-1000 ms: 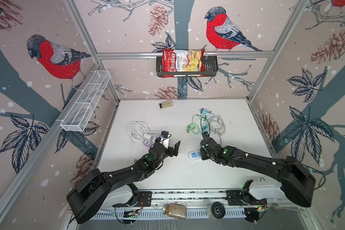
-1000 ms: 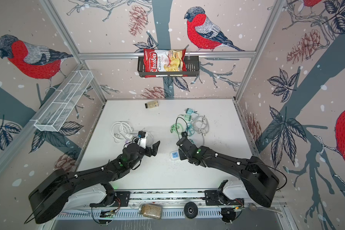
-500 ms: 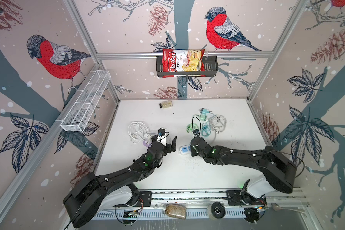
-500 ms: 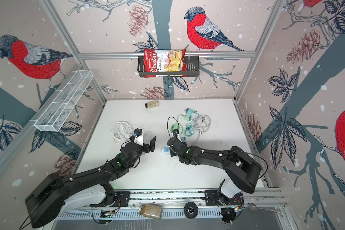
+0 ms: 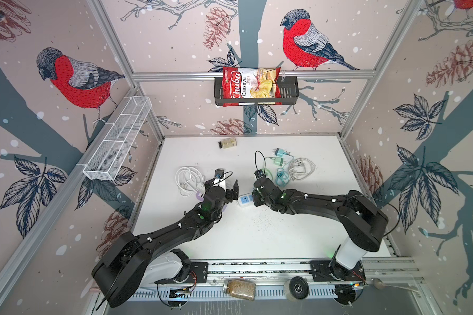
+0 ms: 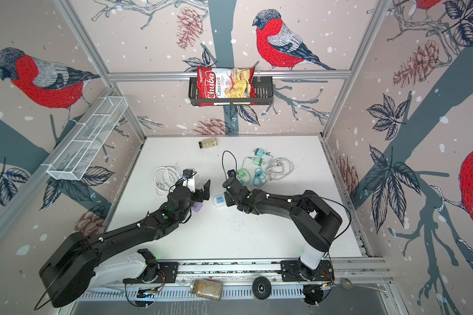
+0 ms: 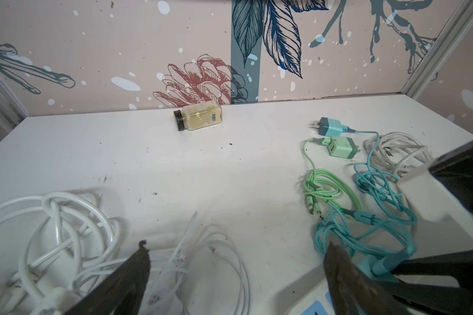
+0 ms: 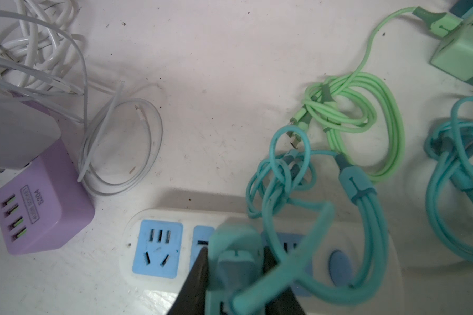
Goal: Insert the plug
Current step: 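Press the teal charger prongs into a strip socket and open the right gripper, then move both grippers to the light green charger and close the right gripper on it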
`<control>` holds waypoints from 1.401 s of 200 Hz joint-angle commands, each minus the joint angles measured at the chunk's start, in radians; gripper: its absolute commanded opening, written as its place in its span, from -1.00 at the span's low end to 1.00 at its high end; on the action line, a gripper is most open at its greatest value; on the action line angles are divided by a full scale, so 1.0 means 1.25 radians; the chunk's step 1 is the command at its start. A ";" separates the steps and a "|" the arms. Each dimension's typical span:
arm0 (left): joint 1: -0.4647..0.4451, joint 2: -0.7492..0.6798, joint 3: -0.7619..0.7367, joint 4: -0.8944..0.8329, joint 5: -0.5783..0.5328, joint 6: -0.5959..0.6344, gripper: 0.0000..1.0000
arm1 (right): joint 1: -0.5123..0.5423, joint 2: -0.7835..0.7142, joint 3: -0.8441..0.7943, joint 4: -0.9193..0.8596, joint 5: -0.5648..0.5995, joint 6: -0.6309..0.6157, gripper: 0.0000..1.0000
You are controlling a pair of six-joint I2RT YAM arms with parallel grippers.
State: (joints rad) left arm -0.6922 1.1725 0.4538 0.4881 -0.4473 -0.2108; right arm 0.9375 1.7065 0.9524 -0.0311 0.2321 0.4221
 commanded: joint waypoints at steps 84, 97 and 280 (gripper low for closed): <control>0.016 0.001 0.007 -0.004 0.039 0.003 0.95 | -0.004 -0.039 0.003 -0.168 -0.067 0.021 0.20; 0.017 -0.001 0.010 -0.008 0.041 0.006 0.95 | -0.004 -0.053 0.005 -0.170 -0.070 0.022 0.24; 0.016 0.284 0.338 -0.090 0.123 0.098 0.95 | -0.321 -0.334 -0.109 -0.095 -0.239 0.052 0.19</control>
State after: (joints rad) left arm -0.6735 1.4551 0.7830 0.4061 -0.3336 -0.1356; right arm 0.6365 1.3151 0.8375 -0.2165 -0.0120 0.4553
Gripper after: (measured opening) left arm 0.976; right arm 0.598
